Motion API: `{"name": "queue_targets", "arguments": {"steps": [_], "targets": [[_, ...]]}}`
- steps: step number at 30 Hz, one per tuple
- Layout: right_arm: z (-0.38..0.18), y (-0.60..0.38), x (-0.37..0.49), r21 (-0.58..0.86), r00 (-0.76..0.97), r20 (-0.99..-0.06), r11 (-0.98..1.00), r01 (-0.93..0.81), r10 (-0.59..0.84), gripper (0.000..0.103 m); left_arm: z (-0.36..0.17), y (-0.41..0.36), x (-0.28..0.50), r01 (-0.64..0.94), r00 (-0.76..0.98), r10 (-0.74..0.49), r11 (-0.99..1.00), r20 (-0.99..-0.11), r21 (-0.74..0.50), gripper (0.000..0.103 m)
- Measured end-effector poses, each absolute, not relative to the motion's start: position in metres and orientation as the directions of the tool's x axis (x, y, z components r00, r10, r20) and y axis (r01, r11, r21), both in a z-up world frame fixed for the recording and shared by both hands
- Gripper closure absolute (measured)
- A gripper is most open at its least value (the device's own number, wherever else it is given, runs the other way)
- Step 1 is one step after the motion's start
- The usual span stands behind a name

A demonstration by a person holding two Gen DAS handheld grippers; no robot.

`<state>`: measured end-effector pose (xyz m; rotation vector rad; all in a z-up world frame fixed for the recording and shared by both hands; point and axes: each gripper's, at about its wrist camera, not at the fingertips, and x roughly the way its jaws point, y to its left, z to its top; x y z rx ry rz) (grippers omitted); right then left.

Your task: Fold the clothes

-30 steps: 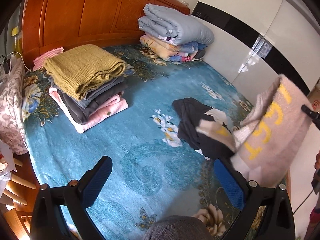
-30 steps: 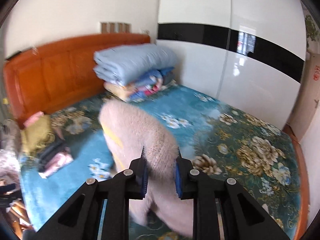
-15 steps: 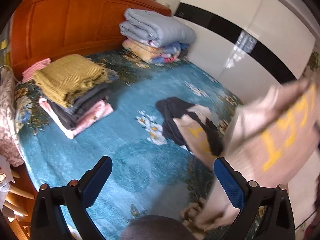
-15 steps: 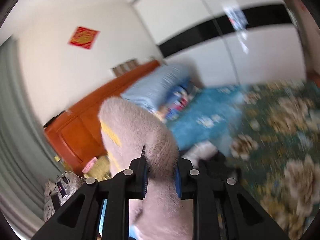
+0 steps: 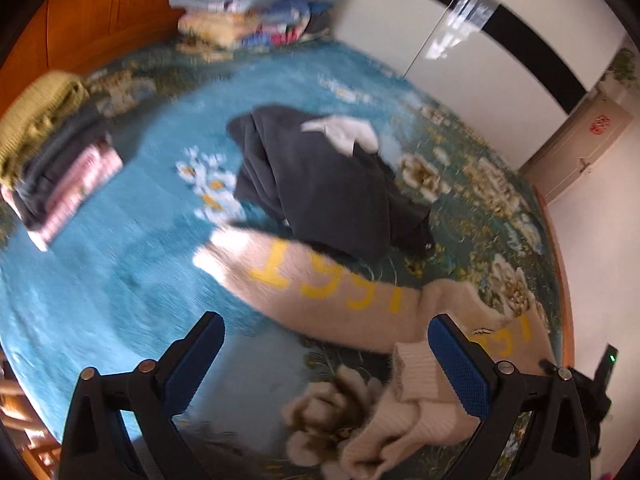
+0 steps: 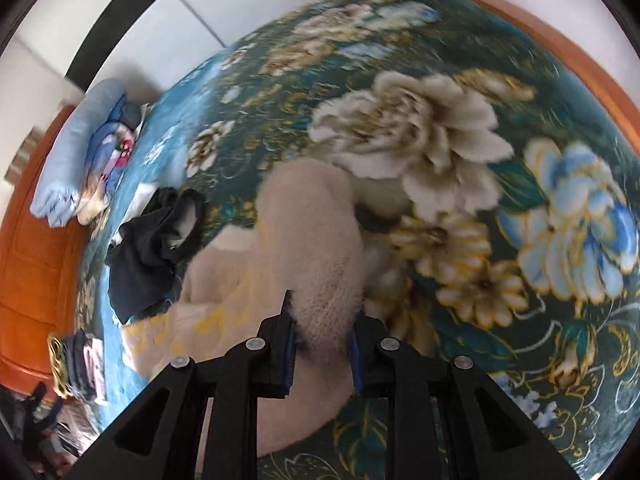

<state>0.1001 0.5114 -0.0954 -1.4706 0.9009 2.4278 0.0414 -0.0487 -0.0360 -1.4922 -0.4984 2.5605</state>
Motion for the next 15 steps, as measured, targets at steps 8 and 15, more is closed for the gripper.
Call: {"name": "queue_targets", "arguments": {"steps": [8,15], "targets": [[-0.05,0.488,0.111,0.131,-0.485,-0.874,-0.955,-0.267,0.015,0.058,-0.104,-0.009,0.015,0.107,-0.402,0.241,-0.946,-0.883,-0.306,0.0],[-0.098,0.349,0.123,0.014,-0.41,-0.905,-0.97,0.243,-0.116,0.041,-0.121,-0.008,0.022,0.099,-0.395,0.219,-0.955,-0.892,-0.278,0.0]]}}
